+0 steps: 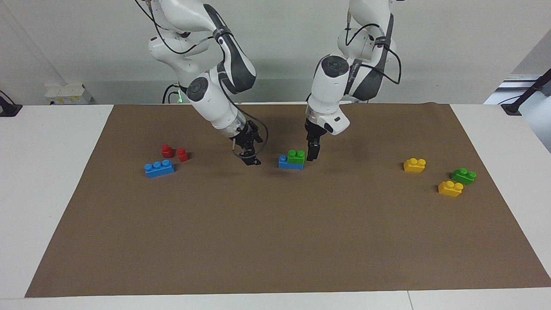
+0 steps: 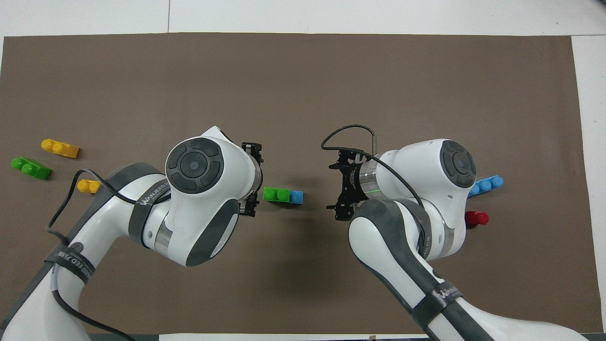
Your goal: Remove green block with left arm and hold with right
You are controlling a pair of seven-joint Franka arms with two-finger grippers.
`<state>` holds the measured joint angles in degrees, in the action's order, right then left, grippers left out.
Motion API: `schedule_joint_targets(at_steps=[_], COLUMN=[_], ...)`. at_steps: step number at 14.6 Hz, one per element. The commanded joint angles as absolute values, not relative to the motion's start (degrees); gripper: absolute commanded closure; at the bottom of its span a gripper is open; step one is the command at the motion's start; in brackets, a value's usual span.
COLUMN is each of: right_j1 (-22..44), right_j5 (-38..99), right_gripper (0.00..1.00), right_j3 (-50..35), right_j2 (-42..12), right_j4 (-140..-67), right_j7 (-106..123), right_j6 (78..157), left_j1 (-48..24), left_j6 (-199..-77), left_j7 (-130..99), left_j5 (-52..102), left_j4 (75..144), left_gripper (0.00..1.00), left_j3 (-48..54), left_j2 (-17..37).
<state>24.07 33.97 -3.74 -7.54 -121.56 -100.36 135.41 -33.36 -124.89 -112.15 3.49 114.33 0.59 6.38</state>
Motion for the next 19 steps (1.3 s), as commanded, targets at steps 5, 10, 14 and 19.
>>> schedule_joint_targets(at_steps=[5, 10, 14, 19], right_j1=[29.87, 32.08, 32.43, 33.22], right_j5=[37.79, 37.88, 37.97, 38.67], right_gripper=[0.00, 0.00, 0.00, 0.01], right_j3=[-3.60, -3.69, -3.60, -3.60], right_j2=[-12.47, -15.47, -16.08, -17.31], right_j4=[-122.17, -122.17, -122.17, -122.26], right_j7=[-100.55, -100.55, -100.55, -100.28], right_j6=[144.39, 148.79, 150.21, 151.87], left_j1=[-34.63, -35.24, -35.51, -36.04], left_j6=[-127.87, -128.32, -128.23, -128.94], left_j7=[-116.63, -117.42, -118.47, -118.65], left_j5=[4.13, 4.04, 4.04, 4.04], left_j4=[114.61, 114.52, 114.70, 116.19], left_gripper=[0.00, 0.00, 0.00, 0.00], left_j3=[-0.44, -0.44, -0.44, -0.44], left_j2=[8.78, 10.55, 11.33, 11.25])
